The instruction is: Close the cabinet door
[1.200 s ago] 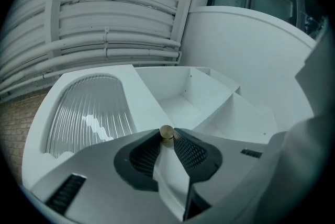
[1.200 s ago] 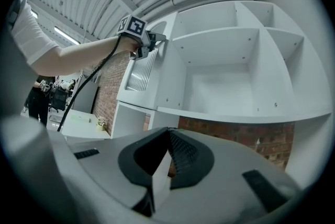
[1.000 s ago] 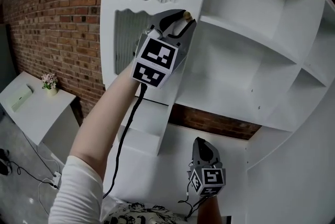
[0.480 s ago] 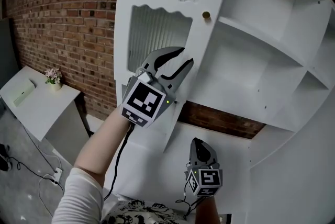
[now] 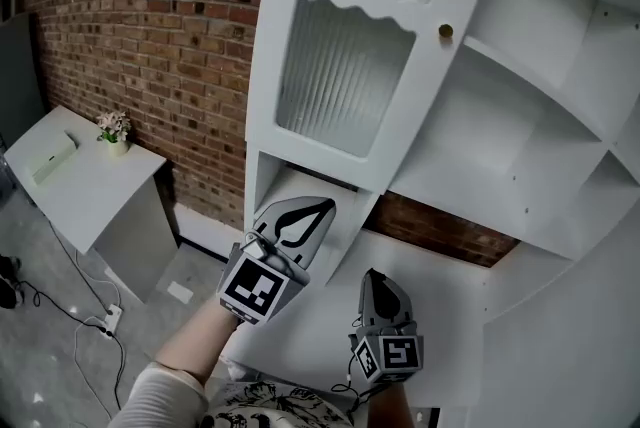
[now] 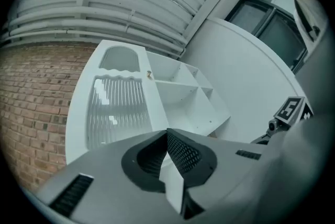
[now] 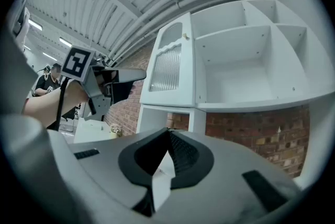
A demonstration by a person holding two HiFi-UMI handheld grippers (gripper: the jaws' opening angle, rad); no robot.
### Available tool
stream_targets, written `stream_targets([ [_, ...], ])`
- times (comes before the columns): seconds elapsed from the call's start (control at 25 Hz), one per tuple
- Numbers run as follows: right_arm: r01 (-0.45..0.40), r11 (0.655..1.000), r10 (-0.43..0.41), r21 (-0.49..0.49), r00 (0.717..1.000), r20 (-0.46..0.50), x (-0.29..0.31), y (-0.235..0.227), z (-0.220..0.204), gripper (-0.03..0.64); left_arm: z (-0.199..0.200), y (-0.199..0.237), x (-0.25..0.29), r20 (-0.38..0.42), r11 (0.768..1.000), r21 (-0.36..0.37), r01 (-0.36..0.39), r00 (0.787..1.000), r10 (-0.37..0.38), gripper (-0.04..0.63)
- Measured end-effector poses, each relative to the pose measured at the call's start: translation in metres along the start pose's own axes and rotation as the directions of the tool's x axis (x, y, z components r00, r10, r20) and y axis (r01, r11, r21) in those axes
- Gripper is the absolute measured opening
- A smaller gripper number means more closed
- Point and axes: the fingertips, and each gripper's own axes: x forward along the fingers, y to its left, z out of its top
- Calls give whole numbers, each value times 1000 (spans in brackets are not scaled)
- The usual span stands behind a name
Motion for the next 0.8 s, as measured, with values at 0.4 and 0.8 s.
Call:
stream_targets([
  [0.4,-3,1000,3,4,999,-33,10,30,-16,6,-83,2,-64,-148,988,-122,-89,986,70,11],
  [0.8,-10,1000,12,27,998,-54,15,48,-21,6,-114,3,-86,-218,977,-190,-101,974,58,12],
])
